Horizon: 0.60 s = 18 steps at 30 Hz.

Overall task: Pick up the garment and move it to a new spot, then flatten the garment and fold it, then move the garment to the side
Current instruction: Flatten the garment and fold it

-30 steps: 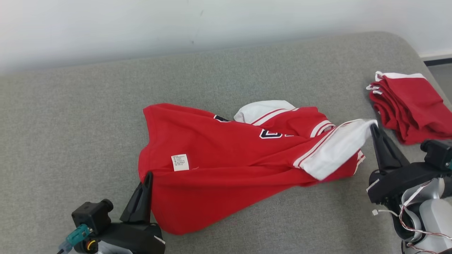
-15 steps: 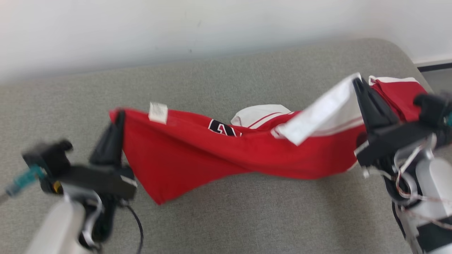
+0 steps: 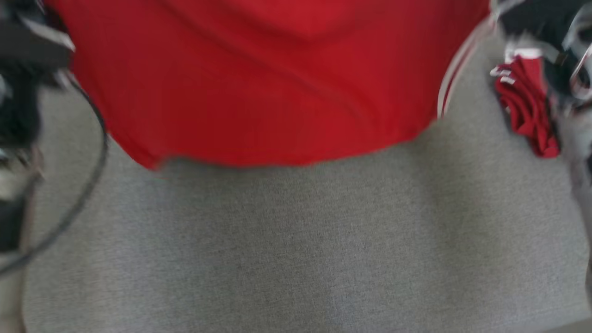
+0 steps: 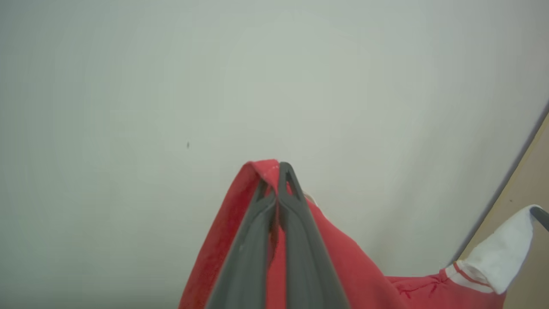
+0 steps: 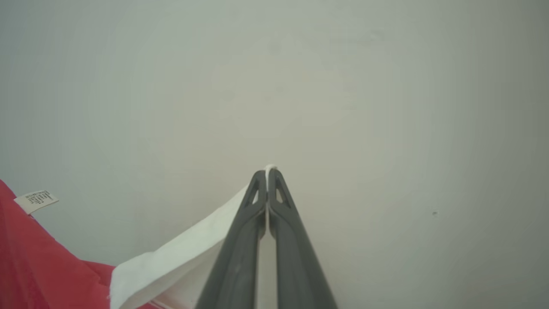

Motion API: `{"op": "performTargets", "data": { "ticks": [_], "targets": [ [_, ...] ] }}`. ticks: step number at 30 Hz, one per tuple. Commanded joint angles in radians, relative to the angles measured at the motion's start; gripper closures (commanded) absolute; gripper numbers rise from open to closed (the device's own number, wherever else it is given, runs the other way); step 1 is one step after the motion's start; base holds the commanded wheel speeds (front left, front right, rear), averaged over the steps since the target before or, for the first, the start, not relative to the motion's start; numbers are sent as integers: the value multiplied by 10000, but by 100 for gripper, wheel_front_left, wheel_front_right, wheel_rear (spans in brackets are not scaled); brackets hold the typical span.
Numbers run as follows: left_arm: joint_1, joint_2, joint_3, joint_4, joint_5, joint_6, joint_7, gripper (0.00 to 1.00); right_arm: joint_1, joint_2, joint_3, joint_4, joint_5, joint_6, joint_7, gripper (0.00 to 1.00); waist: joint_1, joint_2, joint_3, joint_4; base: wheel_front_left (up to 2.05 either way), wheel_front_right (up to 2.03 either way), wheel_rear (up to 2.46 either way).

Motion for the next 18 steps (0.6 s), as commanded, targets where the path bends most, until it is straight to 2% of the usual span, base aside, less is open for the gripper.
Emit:
{"op": "performTargets", "data": {
  "ticks": [1, 9, 13, 18],
  "targets": [
    [-590, 113, 114, 30, 132, 76, -51, 100, -607, 28, 4, 127, -207, -27, -215, 100, -2, -2, 1530, -272, 0, 0, 0],
    [-3499, 311, 316, 367, 1324, 567, -1216, 100, -3665, 659, -1192, 1263, -960, -27, -2199, 100, -2, -2, 2884, -292, 0, 0, 0],
    [-4565, 291, 521, 543, 1647, 516, -2066, 100, -4550, 1071, -2015, 1571, -1418, -27, -3079, 100, -2, -2, 3089, -290, 0, 0, 0],
    [-5275, 187, 740, 626, 1777, 350, -2815, 100, -5452, 1595, -3306, 1030, -2161, -27, -3415, 100, -2, -2, 3138, -151, 0, 0, 0]
  ]
}}
